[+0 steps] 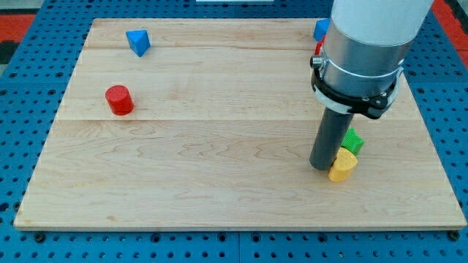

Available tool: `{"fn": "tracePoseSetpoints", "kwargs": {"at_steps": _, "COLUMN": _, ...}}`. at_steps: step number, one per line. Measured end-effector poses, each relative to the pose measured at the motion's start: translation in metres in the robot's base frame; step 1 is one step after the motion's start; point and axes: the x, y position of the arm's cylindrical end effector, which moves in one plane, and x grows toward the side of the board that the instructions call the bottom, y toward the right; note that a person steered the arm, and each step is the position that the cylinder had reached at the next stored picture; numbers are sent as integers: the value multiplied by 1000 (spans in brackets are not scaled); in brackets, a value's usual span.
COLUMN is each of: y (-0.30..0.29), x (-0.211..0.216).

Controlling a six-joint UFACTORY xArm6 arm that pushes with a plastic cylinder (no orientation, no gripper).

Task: Place the red circle on top of green circle

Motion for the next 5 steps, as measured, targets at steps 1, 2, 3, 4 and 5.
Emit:
{"fn": "tracePoseSetpoints", "kwargs": {"at_steps": 1, "y": 8, "x": 5}}
{"fn": "tracePoseSetpoints", "kwargs": {"at_steps": 2, "y": -7, "x": 5}}
{"fn": "tracePoseSetpoints", "kwargs": {"at_steps": 3, "y": -89, "x": -1}}
{"fn": "tracePoseSetpoints", "kwargs": {"at_steps": 4, "y": -180, "x": -23}}
{"fn": "tracePoseSetpoints", "kwargs": {"at_steps": 5, "y": -271, "x": -48}}
